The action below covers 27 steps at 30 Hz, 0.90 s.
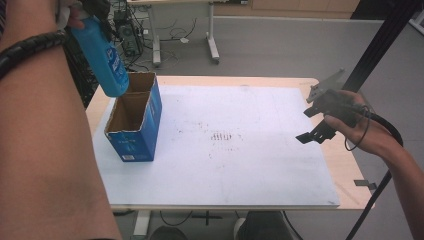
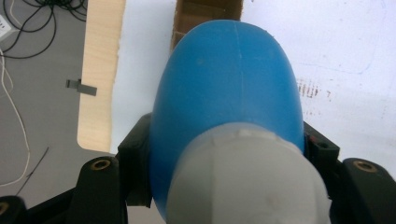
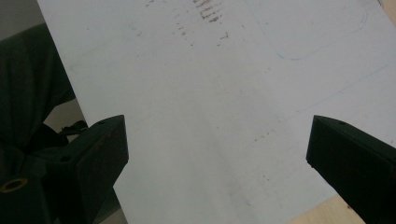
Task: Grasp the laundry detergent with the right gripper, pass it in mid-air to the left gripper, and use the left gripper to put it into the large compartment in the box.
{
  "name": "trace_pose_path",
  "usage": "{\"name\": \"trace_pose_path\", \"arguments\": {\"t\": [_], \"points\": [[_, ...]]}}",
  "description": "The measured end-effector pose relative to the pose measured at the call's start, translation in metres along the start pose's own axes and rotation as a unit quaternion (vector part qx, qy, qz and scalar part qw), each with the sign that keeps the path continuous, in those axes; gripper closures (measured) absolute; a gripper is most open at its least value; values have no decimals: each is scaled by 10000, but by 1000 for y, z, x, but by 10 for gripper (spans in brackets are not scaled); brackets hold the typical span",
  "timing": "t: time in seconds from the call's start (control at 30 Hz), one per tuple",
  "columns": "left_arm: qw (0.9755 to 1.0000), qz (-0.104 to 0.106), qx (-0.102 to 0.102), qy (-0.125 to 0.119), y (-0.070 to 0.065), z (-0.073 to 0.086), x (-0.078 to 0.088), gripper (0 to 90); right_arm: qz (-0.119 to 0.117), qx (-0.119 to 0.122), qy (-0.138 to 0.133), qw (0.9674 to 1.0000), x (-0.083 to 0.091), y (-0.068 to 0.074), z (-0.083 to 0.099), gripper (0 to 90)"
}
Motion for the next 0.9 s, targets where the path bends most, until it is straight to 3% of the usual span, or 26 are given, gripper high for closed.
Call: {"name": "trace_pose_path", "arguments": {"t": [0.47, 0.9], "points": [[10000, -33, 56, -30, 3, -4, -23, 371, -23, 69, 29, 10000, -4, 1, -5, 56], [10000, 12, 59, 15, 8, -5, -63, 372, -65, 150, 81, 9998, -10, 4, -7, 56]]}}
Point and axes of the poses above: each handheld gripper's, and its own axes: x roughly backward along the jaws, z roughly out of its underside, y roughly to its left, the point moved 9 cm from there along -x, roughly forward along the jaws, and after that the axes turned 14 degrees about x, right-handed, at the moved point
